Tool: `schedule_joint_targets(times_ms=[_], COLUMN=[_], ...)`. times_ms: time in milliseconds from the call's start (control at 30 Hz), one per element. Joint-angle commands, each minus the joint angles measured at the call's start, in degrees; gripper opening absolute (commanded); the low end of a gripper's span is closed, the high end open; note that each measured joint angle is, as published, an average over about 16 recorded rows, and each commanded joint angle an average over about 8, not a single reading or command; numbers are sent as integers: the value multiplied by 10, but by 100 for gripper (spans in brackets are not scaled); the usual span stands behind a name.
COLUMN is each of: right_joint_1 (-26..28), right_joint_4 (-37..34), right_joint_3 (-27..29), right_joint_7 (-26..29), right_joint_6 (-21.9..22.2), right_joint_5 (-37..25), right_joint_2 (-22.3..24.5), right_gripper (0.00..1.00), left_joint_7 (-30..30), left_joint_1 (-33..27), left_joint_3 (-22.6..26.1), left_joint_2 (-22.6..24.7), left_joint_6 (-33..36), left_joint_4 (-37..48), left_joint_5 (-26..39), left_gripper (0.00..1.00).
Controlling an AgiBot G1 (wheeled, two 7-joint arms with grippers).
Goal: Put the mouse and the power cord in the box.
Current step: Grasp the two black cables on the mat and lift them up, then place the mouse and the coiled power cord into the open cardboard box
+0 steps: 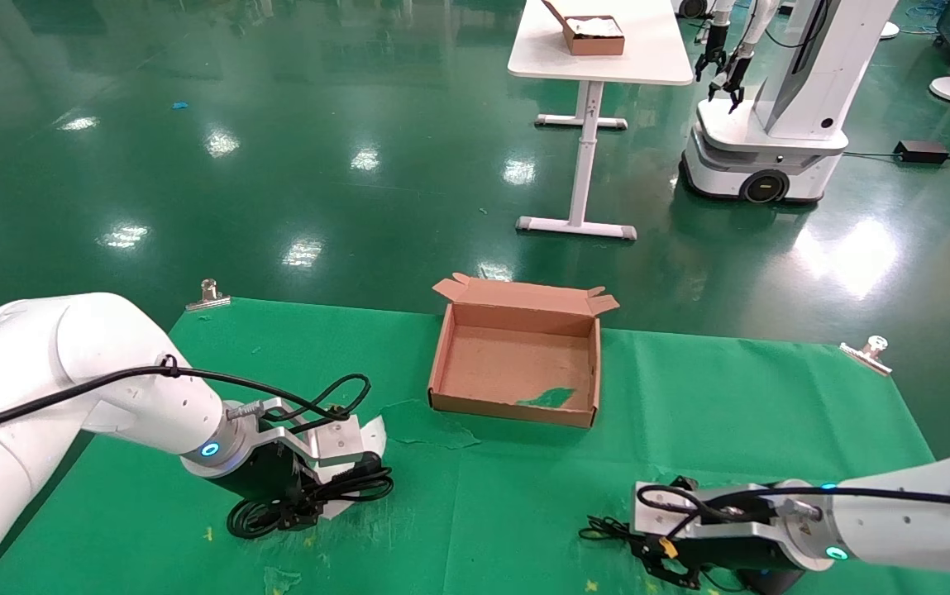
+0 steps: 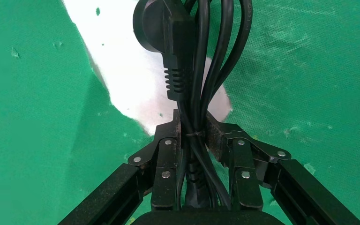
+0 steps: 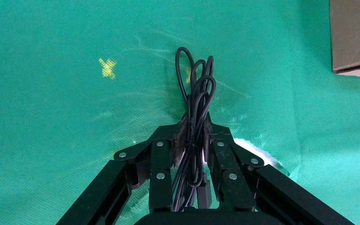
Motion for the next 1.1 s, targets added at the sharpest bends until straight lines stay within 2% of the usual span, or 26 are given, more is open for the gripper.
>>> schedule_joint_targets(times_ms=[33,300,533,667,800,1067,1100], right_joint_1=[0,10,53,86,120,172,176], right_joint_4=[0,6,1,-15,-40,-95,-101], right_joint_3=[0,10,43,61,77,95,95], right_joint_7=[0,-3,-3,-6,-14,-43,-47], right_joint_6=[0,-8,-26,-24,-17,-18,-19], right_joint_5=[0,14,57,72,82,93,93], right_joint_2=[0,11,42,55,66,82,83], right_gripper=[0,0,0,0,0,0,0], left_joint_7=[-2,37,55,84,148,285,295], left_joint_1=[1,-28,-56,-64,-61,-37,-37], left_joint_3=[0,-13,-38,-48,-45,30,40], left_joint_2=[1,-20,-30,-10,12,20,20], left_joint_6=[0,17,23,-20,-83,-177,-183], left_joint_4=[2,-49,-119,-138,-150,-197,-199], left_joint_5=[0,-23,-59,-71,-94,-154,-159], left_gripper=[0,0,0,0,0,0,5])
